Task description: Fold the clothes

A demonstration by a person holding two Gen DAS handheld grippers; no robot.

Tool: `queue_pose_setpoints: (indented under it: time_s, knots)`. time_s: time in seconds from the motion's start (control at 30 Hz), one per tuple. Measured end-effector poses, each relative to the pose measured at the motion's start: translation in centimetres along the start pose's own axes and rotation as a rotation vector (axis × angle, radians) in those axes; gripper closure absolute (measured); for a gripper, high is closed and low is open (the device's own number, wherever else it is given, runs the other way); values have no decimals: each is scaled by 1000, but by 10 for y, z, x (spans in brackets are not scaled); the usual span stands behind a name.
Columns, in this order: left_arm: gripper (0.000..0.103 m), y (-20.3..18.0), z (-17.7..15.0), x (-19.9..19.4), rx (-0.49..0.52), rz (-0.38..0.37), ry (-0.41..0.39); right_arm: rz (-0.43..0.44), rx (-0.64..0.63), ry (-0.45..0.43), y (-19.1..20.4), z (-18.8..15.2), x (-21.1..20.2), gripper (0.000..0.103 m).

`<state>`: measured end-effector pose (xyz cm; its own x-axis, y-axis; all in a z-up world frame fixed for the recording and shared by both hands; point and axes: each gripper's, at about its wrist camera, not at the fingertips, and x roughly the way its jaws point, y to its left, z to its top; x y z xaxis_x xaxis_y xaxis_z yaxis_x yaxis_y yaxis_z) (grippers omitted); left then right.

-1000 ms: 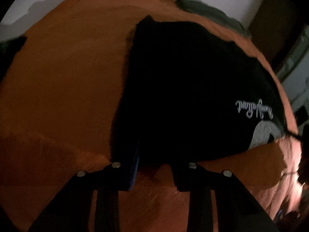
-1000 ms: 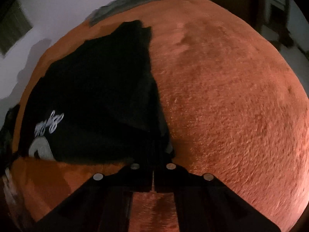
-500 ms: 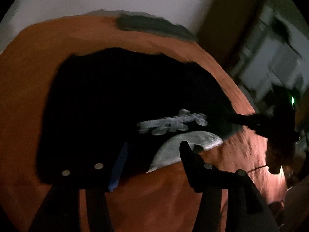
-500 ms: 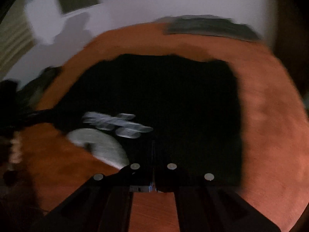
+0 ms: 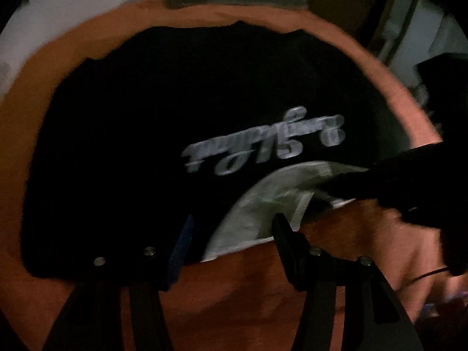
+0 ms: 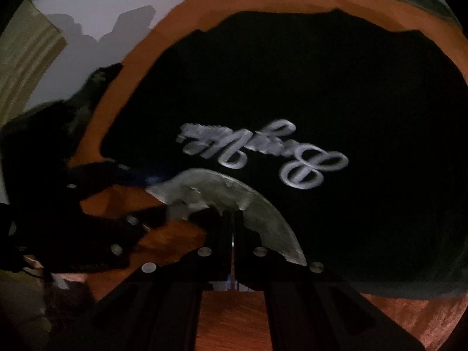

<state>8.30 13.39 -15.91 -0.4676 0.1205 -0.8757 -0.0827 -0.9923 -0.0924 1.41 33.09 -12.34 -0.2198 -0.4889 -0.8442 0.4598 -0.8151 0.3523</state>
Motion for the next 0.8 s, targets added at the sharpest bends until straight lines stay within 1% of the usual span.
queue_pose_setpoints:
  time_s: [0.03, 0.13, 0.2, 0.23, 0.27, 0.3, 0.37, 0.4, 0.47, 0.57, 0.63, 0.67, 0.7, 0.73, 0.8]
  knots:
    - [45, 4, -3, -1, -12, 19, -7, -11, 5, -6, -3, -3, 0, 103]
    - [44, 24, -12, -6, -95, 45, -37, -64, 33, -48, -13, -15, -7, 103]
    - [44, 39, -20, -10, -141, 94, -56, -97, 64, -91, -23, -23, -17, 103]
    - [45, 49, -24, -11, -168, 125, -57, -123, 80, -106, -28, -27, -21, 103]
    - [45, 59, -29, -12, -199, 141, -55, -163, 92, -118, -35, -30, -25, 103]
    - [45, 70, -34, -13, -229, 131, -56, -208, 103, -130, -42, -34, -28, 103]
    - [50, 86, -42, -18, -263, 93, -62, -245, 147, -139, -59, -39, -35, 103]
    - [51, 90, -46, -21, -262, 92, -67, -260, 170, -142, -68, -42, -38, 103]
    - [52, 97, -50, -25, -264, 84, -77, -278, 195, -153, -81, -46, -46, 103]
    - [52, 100, -56, -31, -268, 76, -105, -361, 231, -174, -97, -53, -58, 103]
    - [52, 99, -61, -38, -261, 111, -144, -453, 263, -193, -106, -61, -66, 103]
    - [51, 101, -64, -40, -254, 131, -156, -477, 272, -199, -108, -62, -69, 103]
    - [51, 103, -66, -42, -246, 150, -167, -478, 275, -200, -109, -62, -67, 103]
    - [51, 105, -66, -41, -244, 154, -164, -479, 270, -201, -107, -62, -64, 103]
    - [51, 109, -61, -31, -252, 131, -129, -489, 254, -197, -105, -61, -63, 103]
